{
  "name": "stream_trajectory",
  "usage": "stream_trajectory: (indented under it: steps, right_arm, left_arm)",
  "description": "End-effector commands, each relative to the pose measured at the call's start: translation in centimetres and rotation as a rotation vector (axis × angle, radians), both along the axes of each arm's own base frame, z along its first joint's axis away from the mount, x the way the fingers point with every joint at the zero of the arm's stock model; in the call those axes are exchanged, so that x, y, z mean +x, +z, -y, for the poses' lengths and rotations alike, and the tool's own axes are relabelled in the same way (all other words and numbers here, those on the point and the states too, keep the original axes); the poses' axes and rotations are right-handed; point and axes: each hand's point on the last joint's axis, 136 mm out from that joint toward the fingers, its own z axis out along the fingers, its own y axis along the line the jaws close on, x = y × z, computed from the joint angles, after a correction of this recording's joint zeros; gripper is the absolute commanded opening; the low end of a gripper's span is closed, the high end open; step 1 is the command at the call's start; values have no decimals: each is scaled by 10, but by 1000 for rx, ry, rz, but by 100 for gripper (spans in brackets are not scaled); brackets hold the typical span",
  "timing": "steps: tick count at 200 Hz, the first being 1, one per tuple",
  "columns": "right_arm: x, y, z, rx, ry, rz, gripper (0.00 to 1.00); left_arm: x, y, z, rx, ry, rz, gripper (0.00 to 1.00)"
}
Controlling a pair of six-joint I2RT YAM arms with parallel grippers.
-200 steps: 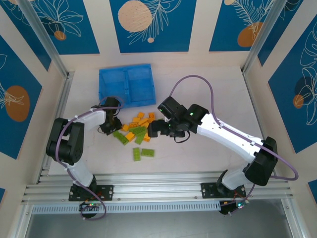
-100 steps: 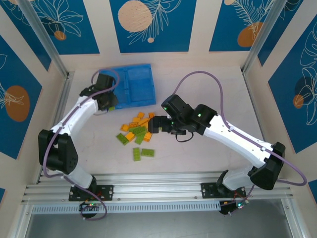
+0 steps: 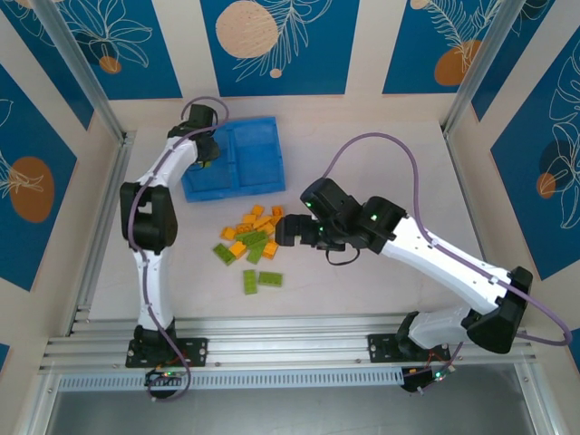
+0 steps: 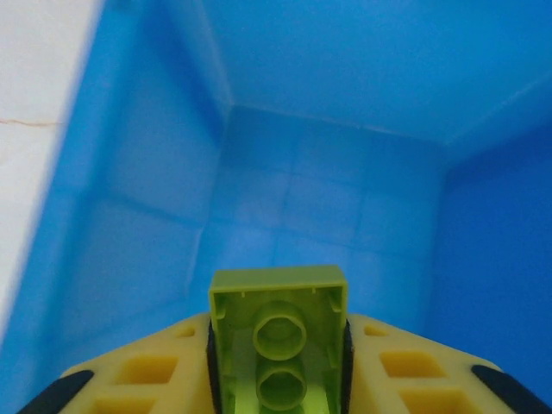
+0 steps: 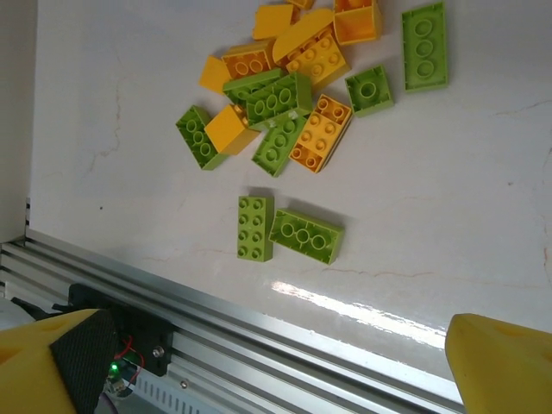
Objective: Sort the legos into containers by color
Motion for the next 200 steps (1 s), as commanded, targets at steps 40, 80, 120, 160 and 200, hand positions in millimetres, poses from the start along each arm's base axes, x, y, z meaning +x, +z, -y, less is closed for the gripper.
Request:
stream_trajectory:
  steps: [40, 80, 120, 160, 200]
  right_arm:
    - [1, -1, 15, -32, -57, 33, 99]
    - [30, -10, 9, -78, -58, 91, 99]
    - [79, -38, -4, -165, -63, 85, 100]
    - [129, -76, -29, -223, -51, 54, 97]
    - [171, -114, -50, -273, -58, 42, 85]
  left_arm:
    - [4, 50, -5, -53, -3, 68, 57]
    - [-37, 137, 17, -202, -79, 220, 55]
    - [-132, 210, 71, -325, -369, 408, 51]
    - [-244, 194, 104, -232, -676, 400, 52]
    - [-322, 157, 114, -268, -895, 318, 60]
